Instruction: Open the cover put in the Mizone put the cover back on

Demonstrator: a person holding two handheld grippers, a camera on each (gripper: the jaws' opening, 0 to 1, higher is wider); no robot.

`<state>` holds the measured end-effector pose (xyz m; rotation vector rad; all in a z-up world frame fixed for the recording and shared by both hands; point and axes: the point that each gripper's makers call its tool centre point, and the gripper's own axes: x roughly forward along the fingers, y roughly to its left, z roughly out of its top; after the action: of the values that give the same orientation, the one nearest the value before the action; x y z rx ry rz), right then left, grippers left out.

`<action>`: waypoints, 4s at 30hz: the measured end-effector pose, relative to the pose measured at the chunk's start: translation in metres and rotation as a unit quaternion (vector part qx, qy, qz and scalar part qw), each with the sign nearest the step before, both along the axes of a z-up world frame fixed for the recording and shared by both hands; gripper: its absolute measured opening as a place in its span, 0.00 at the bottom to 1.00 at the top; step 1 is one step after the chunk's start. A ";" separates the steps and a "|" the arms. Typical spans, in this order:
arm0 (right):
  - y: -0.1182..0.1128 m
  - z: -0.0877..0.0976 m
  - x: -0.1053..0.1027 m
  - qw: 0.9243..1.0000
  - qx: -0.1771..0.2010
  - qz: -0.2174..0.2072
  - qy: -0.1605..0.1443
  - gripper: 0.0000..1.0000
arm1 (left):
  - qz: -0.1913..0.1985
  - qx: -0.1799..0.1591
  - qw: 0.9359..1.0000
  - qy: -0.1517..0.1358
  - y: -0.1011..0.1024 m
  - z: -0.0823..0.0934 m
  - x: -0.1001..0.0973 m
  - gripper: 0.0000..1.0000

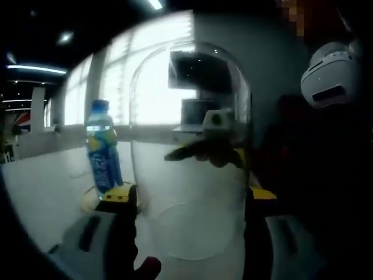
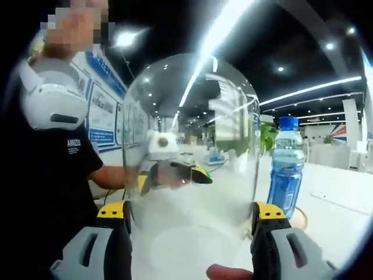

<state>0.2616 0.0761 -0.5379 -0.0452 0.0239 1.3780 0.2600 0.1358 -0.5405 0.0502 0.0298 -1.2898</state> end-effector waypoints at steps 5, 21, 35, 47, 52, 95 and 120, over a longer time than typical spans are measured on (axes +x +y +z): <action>0.004 0.001 0.000 1.000 -0.004 0.001 -0.004 0.80 | -0.004 -0.004 1.000 0.000 -0.001 0.000 0.000 0.61; 0.004 0.002 0.000 1.000 0.002 0.001 -0.002 0.82 | -0.009 -0.032 0.999 0.028 -0.006 0.005 0.000 0.59; 0.002 0.003 0.001 1.000 0.009 -0.002 0.004 0.82 | 0.002 -0.030 0.998 0.053 -0.013 0.011 -0.002 0.59; 0.000 0.005 -0.003 1.000 0.011 -0.005 0.015 0.83 | 0.022 -0.040 0.997 0.066 -0.020 0.017 -0.005 0.63; -0.003 0.004 -0.002 1.000 0.004 -0.008 0.009 0.83 | 0.024 -0.031 0.997 0.062 -0.025 0.014 -0.003 0.65; 0.006 0.007 0.003 0.995 0.046 0.083 0.018 0.90 | -0.071 -0.047 0.996 0.026 -0.050 0.019 0.009 0.80; 0.010 0.010 -0.010 0.992 0.048 0.111 0.024 0.91 | -0.052 -0.037 0.997 0.030 -0.059 0.018 -0.004 0.84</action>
<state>0.2518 0.0862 -0.5280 0.0682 -0.0074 1.5999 0.2559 0.0764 -0.5229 -0.0522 0.0315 -1.3954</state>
